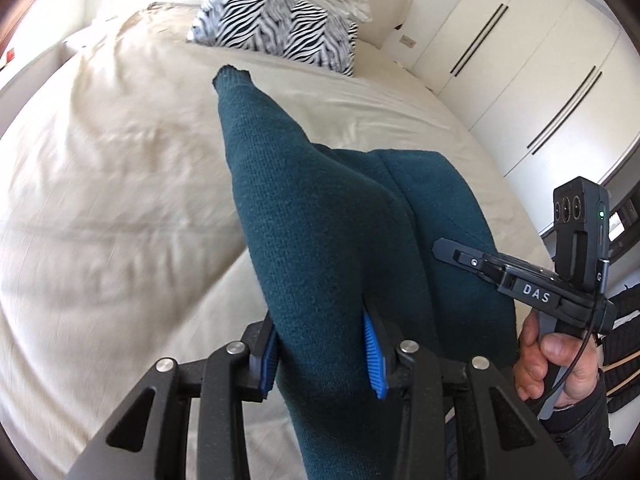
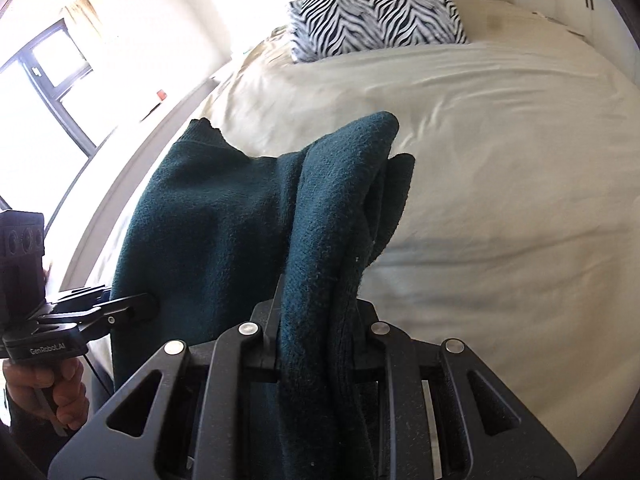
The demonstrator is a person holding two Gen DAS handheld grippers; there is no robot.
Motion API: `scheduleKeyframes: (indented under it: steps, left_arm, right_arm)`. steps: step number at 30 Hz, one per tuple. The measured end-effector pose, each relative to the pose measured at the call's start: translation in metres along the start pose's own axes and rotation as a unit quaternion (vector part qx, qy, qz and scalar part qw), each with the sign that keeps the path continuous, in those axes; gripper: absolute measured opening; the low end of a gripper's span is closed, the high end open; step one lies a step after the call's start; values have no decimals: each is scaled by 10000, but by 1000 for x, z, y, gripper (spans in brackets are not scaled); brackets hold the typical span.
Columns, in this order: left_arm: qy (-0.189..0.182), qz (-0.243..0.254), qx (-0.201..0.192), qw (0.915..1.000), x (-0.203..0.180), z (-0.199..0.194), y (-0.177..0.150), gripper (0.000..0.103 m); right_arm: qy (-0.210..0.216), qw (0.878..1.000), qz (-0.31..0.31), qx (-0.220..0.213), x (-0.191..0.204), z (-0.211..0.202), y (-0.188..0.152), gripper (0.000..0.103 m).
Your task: Fold small clothes
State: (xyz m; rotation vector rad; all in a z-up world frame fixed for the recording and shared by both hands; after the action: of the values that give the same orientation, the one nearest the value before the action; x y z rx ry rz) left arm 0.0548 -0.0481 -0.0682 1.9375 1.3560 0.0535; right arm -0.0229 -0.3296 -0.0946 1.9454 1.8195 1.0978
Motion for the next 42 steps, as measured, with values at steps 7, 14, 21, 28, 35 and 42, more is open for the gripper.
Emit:
scheduleKeyframes:
  steps: [7, 14, 21, 28, 35, 42]
  left_arm:
    - [323, -362, 482, 9977, 57, 44, -47, 47]
    - [332, -506, 302, 9977, 68, 44, -53, 65]
    - [654, -349, 124, 9972, 64, 46, -54, 71]
    - [1179, 61, -26, 9930, 59, 44, -55, 79]
    - [1426, 248, -120, 9894, 56, 42, -52, 78]
    - [1571, 344, -421, 9861, 48, 27, -52, 77]
  right_arm:
    - [-13, 9969, 592, 516, -12, 56, -63, 21]
    - [450, 9922, 1094, 381, -29, 56, -79, 25]
    - [596, 9903, 1228, 275, -43, 65, -75, 30]
    - [779, 9886, 1276, 203, -49, 66, -75, 33]
    - [331, 9936, 1080, 51, -48, 45, -71, 38]
    - [-580, 9952, 454, -645, -36, -14, -58, 41]
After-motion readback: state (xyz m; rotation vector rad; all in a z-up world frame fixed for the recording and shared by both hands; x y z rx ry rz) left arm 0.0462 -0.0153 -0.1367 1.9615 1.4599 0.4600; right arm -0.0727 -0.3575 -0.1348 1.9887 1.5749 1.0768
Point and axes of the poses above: each gripper's, at about its wrist camera, not at the fingertips, and z roughly the way its jaws point, x to its left, y to its top, the point moved 8 cm from there along z, roughly the way its jaws point, and after that the axes turned 6 degrees about -x, right-handed, at the moved point
